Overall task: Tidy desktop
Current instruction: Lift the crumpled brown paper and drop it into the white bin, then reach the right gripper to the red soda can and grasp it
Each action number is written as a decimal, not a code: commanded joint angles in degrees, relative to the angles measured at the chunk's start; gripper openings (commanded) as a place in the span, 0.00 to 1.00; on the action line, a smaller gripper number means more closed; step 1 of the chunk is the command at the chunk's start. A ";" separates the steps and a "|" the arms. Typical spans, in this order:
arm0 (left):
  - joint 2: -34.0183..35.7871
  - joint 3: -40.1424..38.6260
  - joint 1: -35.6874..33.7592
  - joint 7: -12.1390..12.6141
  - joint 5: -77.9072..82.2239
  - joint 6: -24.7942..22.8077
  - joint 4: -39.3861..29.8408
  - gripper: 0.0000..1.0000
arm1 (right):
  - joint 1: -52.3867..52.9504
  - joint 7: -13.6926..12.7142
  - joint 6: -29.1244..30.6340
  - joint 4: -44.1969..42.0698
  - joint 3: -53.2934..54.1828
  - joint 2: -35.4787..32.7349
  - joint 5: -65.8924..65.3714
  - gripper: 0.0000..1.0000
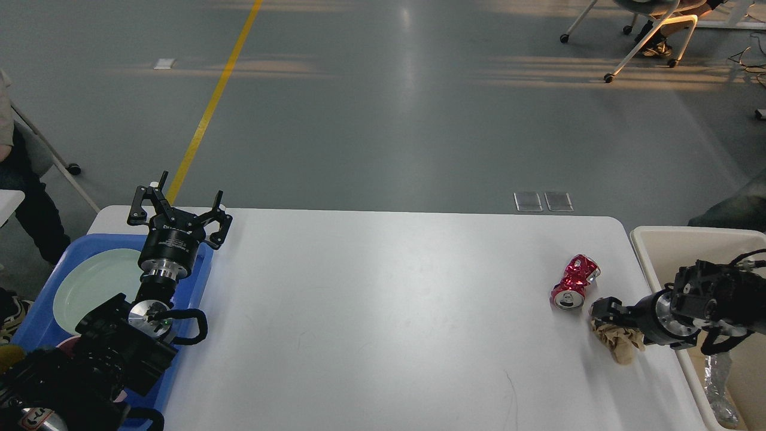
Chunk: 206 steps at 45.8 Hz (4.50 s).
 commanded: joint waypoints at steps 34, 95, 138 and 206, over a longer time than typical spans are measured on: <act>-0.03 0.00 0.00 0.00 0.00 0.00 0.00 0.96 | 28.31 0.12 6.41 18.56 2.35 -20.72 -0.12 0.00; -0.03 0.00 0.00 0.00 0.00 0.00 0.00 0.96 | -12.63 0.29 -12.13 -22.56 9.73 -10.01 0.85 1.00; -0.03 0.00 0.00 0.00 0.00 0.00 0.00 0.96 | 50.84 0.21 23.74 21.04 -13.91 3.17 0.67 1.00; -0.03 0.00 0.00 0.00 0.00 0.00 0.00 0.96 | -9.81 -0.23 -12.83 -19.66 2.53 14.51 2.61 0.36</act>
